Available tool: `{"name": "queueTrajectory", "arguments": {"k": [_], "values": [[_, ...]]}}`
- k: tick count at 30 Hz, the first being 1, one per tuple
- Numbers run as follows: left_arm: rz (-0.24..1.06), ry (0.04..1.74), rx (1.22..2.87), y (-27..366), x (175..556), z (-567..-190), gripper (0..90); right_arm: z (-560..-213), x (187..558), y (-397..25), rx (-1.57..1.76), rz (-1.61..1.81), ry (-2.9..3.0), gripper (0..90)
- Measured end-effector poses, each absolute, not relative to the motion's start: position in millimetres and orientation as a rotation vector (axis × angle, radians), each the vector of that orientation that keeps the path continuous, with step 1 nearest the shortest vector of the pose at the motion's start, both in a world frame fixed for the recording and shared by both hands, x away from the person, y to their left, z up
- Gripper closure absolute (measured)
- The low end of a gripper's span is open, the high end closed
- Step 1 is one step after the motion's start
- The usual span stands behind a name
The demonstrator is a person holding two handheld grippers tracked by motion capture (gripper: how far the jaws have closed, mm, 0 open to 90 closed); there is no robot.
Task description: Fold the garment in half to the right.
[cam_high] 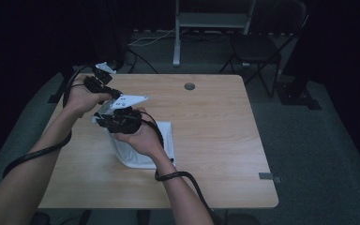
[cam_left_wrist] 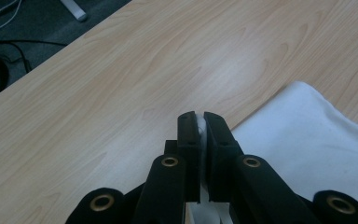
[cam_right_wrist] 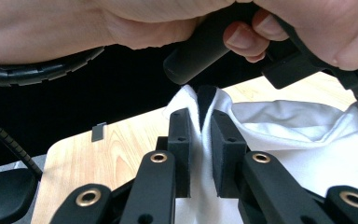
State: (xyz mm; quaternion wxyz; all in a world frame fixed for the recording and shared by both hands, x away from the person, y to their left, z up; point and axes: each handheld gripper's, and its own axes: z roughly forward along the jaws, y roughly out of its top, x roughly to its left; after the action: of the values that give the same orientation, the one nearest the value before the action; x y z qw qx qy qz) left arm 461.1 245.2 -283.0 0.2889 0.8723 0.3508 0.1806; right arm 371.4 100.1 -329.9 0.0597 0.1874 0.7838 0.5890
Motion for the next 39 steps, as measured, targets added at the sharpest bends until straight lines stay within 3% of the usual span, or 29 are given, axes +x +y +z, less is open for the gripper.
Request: {"name": "queueTrajectory", "arguments": {"k": [39], "values": [[0.439,0.880,2.313,213,458,-291,85.9,-334,367,68,0.617,1.767,2.351,79.7]]}}
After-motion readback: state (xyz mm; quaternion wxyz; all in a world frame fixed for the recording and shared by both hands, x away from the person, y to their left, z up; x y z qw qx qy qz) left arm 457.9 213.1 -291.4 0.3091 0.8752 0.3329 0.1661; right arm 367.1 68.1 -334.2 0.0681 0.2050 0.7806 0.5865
